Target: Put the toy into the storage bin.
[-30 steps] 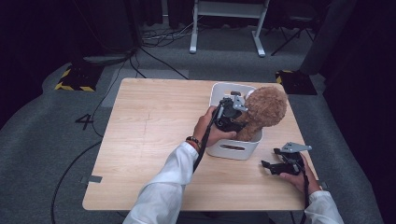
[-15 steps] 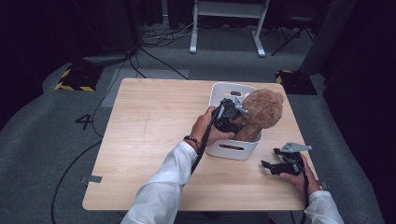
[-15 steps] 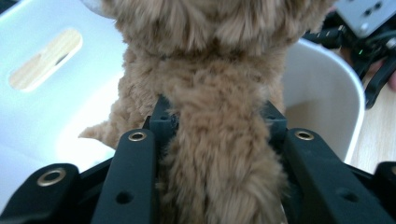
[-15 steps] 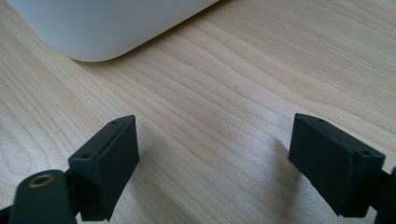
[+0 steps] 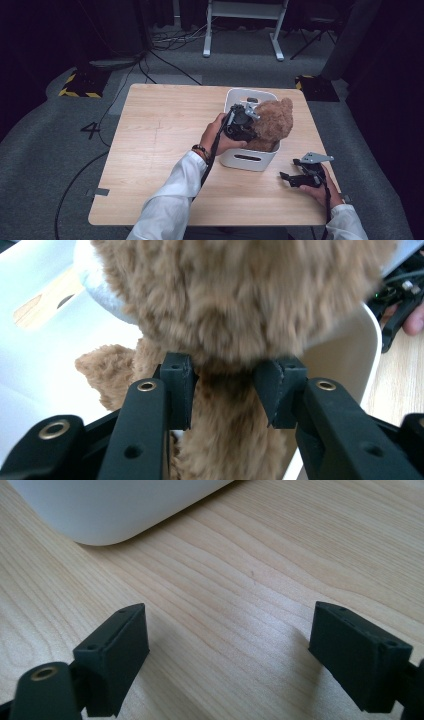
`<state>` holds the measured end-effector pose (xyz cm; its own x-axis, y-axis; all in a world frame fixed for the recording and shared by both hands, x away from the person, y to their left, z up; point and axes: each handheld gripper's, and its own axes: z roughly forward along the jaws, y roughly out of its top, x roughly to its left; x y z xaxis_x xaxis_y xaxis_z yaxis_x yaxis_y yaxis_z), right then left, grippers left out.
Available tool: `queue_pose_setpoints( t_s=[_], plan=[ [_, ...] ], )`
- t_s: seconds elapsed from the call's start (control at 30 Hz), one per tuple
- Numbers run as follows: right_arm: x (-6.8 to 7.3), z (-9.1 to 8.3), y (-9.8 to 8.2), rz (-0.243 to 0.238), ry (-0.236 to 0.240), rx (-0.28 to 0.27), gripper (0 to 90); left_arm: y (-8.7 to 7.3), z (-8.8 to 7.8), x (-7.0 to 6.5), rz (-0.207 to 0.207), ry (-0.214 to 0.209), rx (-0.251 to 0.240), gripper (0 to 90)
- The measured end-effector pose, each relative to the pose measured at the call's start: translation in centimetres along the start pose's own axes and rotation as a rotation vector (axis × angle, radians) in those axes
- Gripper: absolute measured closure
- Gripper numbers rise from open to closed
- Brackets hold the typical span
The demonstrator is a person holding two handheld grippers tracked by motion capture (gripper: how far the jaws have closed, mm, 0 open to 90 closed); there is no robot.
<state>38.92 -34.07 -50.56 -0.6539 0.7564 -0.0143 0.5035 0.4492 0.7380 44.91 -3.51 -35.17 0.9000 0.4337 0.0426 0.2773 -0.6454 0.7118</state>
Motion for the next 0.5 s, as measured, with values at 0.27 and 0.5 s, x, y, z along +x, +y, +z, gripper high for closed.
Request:
queue_pose_setpoints(
  t_s=[0.27, 0.5],
  plan=[
    [-0.01, 0.01, 0.01, 0.000, 0.001, 0.000, 15.8, -0.16, 0.27, 0.13, -0.006, -0.019, -0.013, 62.8],
    [-0.01, 0.01, 0.01, 0.000, 0.001, 0.000, 15.8, -0.29, 0.44, 0.18, -0.008, -0.026, -0.017, 62.4]
  ],
)
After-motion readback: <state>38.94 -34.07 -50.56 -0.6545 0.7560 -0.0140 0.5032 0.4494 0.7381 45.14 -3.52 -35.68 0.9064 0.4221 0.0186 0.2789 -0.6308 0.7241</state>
